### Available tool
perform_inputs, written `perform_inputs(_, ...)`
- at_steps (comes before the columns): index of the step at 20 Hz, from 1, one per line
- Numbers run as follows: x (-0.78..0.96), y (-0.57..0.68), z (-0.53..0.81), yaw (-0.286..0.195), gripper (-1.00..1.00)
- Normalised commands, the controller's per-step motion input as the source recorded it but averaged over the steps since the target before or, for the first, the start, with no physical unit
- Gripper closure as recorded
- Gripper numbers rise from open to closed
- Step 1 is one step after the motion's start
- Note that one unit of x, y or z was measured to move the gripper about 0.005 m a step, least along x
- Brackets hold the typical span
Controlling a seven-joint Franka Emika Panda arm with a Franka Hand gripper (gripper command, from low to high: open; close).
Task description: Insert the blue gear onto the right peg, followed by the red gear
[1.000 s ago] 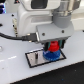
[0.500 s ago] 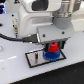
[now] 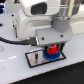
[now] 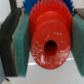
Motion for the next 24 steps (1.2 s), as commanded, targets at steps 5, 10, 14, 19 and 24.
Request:
perform_inputs(5, 0.17, 0.02, -0.14, 0.000, 1.00)
perform_inputs(10, 0.16, 0.05, -0.03, 0.000, 1.00)
perform_inputs(14, 0.11, 0.04, -0.01, 0.000, 1.00)
perform_inputs(19, 0.09, 0.11, 0.10, 0.000, -1.00)
perform_inputs(24, 0.07, 0.10, 0.27, 0.000, -1.00)
